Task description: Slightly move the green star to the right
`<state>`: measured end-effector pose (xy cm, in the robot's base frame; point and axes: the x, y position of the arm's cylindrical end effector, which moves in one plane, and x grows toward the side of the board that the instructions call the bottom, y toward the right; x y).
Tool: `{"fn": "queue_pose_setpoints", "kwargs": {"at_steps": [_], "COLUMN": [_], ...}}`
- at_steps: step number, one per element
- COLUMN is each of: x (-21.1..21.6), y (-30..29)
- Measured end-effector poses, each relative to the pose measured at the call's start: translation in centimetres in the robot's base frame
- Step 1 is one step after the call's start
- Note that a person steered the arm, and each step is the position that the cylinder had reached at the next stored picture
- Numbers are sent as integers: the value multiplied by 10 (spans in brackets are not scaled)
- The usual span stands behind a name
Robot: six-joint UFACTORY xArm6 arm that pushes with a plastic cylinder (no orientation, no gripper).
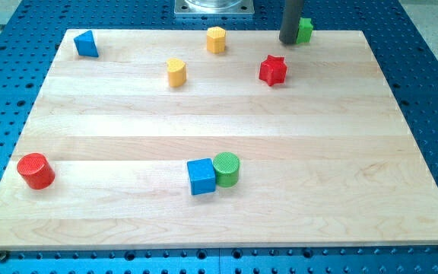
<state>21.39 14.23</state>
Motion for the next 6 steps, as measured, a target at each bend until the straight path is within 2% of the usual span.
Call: {"fn": "queue_pose_setpoints", "kwargs": {"at_steps": [1,2,3,4,5,6], "x": [3,-3,-22,-3,1,39], "y": [0,-29,-41,18,47,18]}}
